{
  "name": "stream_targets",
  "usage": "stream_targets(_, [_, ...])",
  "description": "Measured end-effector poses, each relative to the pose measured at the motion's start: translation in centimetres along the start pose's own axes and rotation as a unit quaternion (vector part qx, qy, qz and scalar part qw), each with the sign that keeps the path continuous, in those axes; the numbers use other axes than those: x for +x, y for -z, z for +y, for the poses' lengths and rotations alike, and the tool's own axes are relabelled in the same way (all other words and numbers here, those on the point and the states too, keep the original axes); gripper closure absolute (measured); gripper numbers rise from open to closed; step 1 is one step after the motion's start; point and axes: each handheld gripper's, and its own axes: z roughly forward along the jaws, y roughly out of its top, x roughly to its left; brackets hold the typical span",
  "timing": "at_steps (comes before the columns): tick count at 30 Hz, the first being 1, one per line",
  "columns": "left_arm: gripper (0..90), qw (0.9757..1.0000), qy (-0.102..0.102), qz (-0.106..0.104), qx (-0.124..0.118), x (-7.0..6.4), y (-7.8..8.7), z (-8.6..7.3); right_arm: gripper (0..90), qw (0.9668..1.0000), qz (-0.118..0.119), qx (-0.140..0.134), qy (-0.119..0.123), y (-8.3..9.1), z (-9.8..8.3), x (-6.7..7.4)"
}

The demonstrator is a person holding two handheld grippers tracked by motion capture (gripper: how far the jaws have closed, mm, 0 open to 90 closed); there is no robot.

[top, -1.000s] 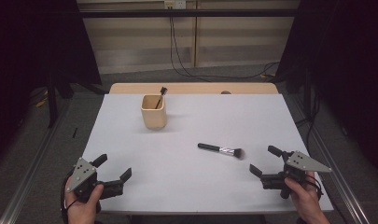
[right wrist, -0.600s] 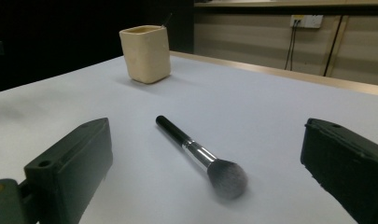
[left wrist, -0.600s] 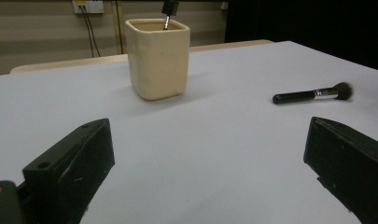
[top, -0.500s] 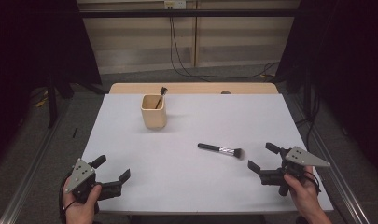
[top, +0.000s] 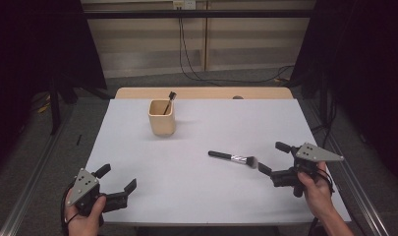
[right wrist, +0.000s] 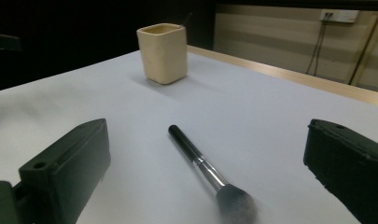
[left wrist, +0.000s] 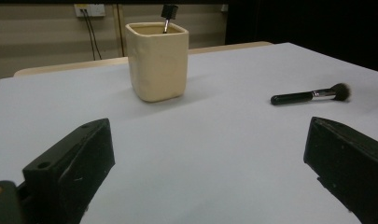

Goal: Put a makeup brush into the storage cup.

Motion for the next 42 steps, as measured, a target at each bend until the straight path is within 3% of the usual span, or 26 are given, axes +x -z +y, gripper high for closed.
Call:
stream_targets(7, [1.7, 1.0000, -0.002, 0.002, 0.000, -0.1, 0.2, 0.0, 0.0, 0.9992, 0.032, 0.021, 0.007, -1.4, 1.7, -0.6])
stream_targets(14, [1.5, 0.9999, -0.007, -0.004, -0.015, -0.7, 0.1, 0.3, 0.0, 0.9987, 0.048, 0.015, 0.001, -2.8, 2.6, -1.2])
stream_targets(20, [1.7, 0.9997, 0.014, 0.006, -0.017, -0.1, -0.1, 0.1, 0.0, 0.9993, 0.036, 0.009, 0.005, -3.8, 2.9, -1.2])
stream_targets(26, [1.8, 0.9997, 0.007, 0.004, -0.021, -0.2, -0.3, 0.2, 0.0, 0.9991, 0.041, 0.007, 0.010, -5.2, 3.6, -1.1])
stream_targets(29, [1.9, 0.9997, 0.009, 0.007, -0.022, -0.1, -0.3, 0.1, 0.0, 0.9987, 0.050, 0.000, -0.007, -5.9, 4.0, -1.6])
stream_targets(32, [2.3, 0.9996, 0.013, 0.011, -0.024, 0.0, -0.3, 0.2, 0.7, 0.9993, 0.036, 0.001, -0.006, -6.6, 4.1, -1.9])
stream_targets(40, [2.3, 0.9995, 0.018, 0.007, -0.027, 0.1, -0.6, 0.2, 0.6, 0.9988, 0.043, 0.010, -0.021, -8.4, 4.5, -2.5])
stream_targets(42, [2.3, 0.9994, 0.018, 0.007, -0.029, 0.2, -0.7, 0.3, 0.6, 0.9991, 0.038, 0.012, -0.015, -8.7, 4.7, -2.5])
